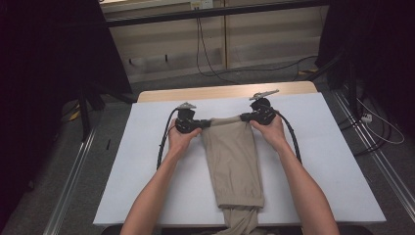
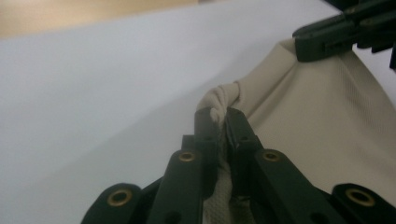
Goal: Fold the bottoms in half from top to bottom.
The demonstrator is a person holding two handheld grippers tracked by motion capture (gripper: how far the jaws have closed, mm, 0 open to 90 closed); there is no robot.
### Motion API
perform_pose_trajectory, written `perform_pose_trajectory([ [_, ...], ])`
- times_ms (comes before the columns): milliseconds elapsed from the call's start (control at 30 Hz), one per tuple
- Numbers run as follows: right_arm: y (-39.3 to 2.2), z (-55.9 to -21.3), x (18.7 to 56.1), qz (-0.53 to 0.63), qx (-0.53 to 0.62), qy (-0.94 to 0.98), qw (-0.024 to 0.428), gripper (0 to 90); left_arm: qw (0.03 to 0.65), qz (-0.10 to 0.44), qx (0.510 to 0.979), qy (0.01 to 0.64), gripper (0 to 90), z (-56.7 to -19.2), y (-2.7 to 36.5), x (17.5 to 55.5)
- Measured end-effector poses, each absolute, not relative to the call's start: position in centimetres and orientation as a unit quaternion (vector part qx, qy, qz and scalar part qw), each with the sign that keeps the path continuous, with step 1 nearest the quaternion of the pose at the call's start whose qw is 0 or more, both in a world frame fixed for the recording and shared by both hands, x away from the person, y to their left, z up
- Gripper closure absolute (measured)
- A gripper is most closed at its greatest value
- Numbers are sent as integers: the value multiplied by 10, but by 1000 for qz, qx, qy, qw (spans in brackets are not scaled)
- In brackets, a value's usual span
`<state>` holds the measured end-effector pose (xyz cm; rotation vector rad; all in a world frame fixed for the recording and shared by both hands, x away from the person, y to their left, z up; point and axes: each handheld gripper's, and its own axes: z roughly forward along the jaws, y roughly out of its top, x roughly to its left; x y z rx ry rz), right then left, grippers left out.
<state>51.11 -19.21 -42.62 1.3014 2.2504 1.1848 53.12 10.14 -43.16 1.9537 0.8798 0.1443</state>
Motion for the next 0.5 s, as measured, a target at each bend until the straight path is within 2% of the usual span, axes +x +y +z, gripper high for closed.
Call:
perform_pose_trajectory([
  [167, -186, -403, 516, 431, 457, 761, 161, 846, 492, 102, 783, 366, 854, -398, 99, 536],
  [500, -184, -344, 532, 454, 467, 728, 212, 846, 519, 145, 754, 375, 854, -348, 92, 564],
])
